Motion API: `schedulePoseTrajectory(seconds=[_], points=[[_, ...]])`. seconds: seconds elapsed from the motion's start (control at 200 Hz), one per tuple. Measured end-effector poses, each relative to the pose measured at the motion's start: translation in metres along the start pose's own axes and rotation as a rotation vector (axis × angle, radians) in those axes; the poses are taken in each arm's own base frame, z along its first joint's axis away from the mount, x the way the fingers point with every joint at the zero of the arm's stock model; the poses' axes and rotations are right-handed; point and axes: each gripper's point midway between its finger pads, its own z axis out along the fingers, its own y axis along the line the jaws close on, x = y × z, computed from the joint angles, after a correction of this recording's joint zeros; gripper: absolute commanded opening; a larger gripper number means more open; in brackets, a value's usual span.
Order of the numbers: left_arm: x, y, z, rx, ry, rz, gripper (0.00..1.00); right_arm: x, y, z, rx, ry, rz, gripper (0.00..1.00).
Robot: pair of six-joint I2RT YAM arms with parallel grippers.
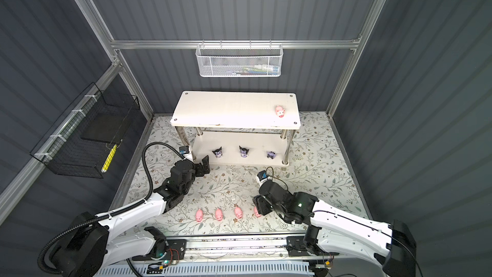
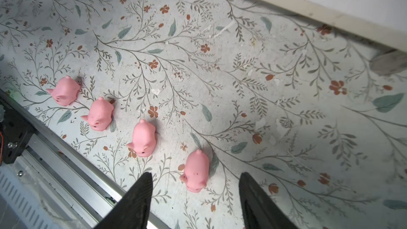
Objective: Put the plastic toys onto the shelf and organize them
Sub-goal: 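Move the right gripper back down to the pink pigs on the table, then close the right gripper on the pink pig nearest the shelf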
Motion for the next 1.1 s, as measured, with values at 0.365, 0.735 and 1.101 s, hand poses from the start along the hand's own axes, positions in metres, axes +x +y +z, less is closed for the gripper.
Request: schedulePoseTrajectory(seconds=[0.365,0.735,1.101], points=[[0.007,0.004,0.003,-0.017,0.020,0.009,0.98,0.024,0.006,0.026,0.036,0.090,0.009,0.67],[0.010,0.004,0.005,-0.021,0.029,0.014,0.98,0.061,-0.003,0.055,0.093,0.233,0.014,0.65],[0.011,0.005,0.005,-0.024,0.037,0.017,0.98,0.067,0.003,0.065,0.073,0.262,0.027,0.55]])
